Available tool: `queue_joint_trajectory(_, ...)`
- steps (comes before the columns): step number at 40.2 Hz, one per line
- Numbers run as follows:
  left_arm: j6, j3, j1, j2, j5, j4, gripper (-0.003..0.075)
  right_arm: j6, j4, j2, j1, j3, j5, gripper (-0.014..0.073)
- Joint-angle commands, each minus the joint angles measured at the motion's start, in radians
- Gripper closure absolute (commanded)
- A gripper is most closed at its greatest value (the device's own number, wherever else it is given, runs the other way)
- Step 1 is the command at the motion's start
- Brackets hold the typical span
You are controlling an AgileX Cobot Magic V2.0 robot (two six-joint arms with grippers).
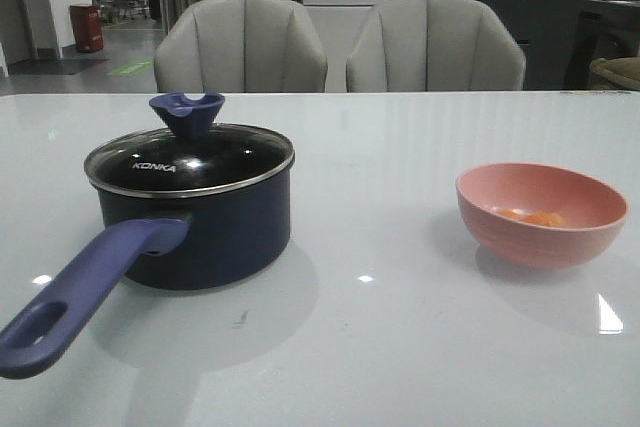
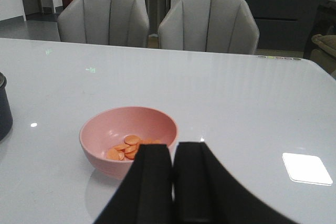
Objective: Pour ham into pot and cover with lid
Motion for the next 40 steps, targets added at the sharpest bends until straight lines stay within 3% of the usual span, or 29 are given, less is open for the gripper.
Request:
queue_joint_trajectory(1, -0.003, -0.11, -0.05, 0.065, -0.016, -0.029, 0.0157, -0.003, -0.013, -0.02, -0.006, -0.005, -0.081, 0.0425)
queue_joint_trajectory(6, -0.024, -0.22, -0.129, 0.176, 0.043, -0.008, 0.0157, -0.003, -0.013, -0.02, -0.006, -0.005, -0.081, 0.0425)
queue_joint_trajectory(13, -0.189, -0.366, -0.252, 0.322, 0.122, 0.173, 0.0157, -0.003, -0.013, -0.02, -0.006, -0.005, -0.081, 0.0425)
queue_joint_trajectory(18, -0.247, -0.456, -0.312, 0.408, 0.149, 0.188, 0.0157, -0.003, -0.013, -0.02, -0.006, -0.005, -0.081, 0.0425)
queue_joint_trajectory(35, -0.358, -0.792, -0.361, 0.693, 0.453, 0.22, 0.0157, -0.003, -0.013, -0.02, -0.006, -0.005, -0.081, 0.0425)
queue_joint_trajectory(40, -0.396, -0.826, -0.375, 0.733, 0.465, 0.225, 0.0157, -0.003, -0.013, -0.02, -0.006, -0.005, -0.081, 0.0425)
